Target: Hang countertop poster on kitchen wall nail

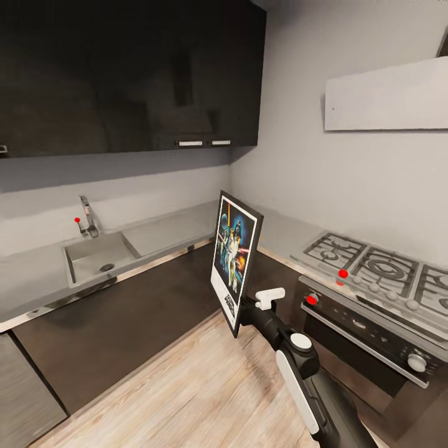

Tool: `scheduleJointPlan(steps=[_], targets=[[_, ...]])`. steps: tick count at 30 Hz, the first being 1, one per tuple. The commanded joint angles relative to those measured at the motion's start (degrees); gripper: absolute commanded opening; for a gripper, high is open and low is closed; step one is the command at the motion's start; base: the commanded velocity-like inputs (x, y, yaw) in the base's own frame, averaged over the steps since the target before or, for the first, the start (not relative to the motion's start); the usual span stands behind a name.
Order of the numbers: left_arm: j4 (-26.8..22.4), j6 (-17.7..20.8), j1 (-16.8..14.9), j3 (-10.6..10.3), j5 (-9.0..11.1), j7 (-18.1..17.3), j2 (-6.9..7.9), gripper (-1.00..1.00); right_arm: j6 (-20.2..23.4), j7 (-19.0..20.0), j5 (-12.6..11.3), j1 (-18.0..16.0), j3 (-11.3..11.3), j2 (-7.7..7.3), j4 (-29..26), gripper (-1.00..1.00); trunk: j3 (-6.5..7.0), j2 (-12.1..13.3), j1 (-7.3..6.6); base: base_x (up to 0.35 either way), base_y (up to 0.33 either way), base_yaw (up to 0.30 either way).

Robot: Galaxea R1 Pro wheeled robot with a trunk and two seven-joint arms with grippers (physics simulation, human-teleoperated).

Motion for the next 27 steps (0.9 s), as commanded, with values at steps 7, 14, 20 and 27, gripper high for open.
scheduleJointPlan(steps=[7, 14, 20, 27], targets=[[-12.6, 13.4, 0.0, 0.2, 0.5, -0.9, -0.07, 1.00, 0.3, 0.3, -0.5, 0.0, -0.1, 0.04, -0.2, -1.00, 1.19, 2.8, -1.53, 0.000, 0.000, 0.000], [-15.8, 19.1, 0.0, 0.5, 0.3, -8.8, 0.05, 1.00, 0.4, 0.3, -0.5, 0.0, -0.1, -0.03, -0.3, -1.00, 2.44, 5.6, -3.06, 0.000, 0.000, 0.000], [-15.6, 19.4, 0.0, 0.7, 0.3, -9.5, 0.10, 1.00, 0.4, 0.3, -0.5, 0.0, -0.1, -0.04, -0.2, -1.00, 3.52, 8.0, -4.38, 0.000, 0.000, 0.000], [-15.6, 19.4, 0.0, 0.7, 0.3, -9.5, 0.12, 1.00, 0.4, 0.2, -0.5, 0.0, -0.1, -0.02, -0.1, -1.00, 4.78, 10.8, -5.92, 0.000, 0.000, 0.000]])
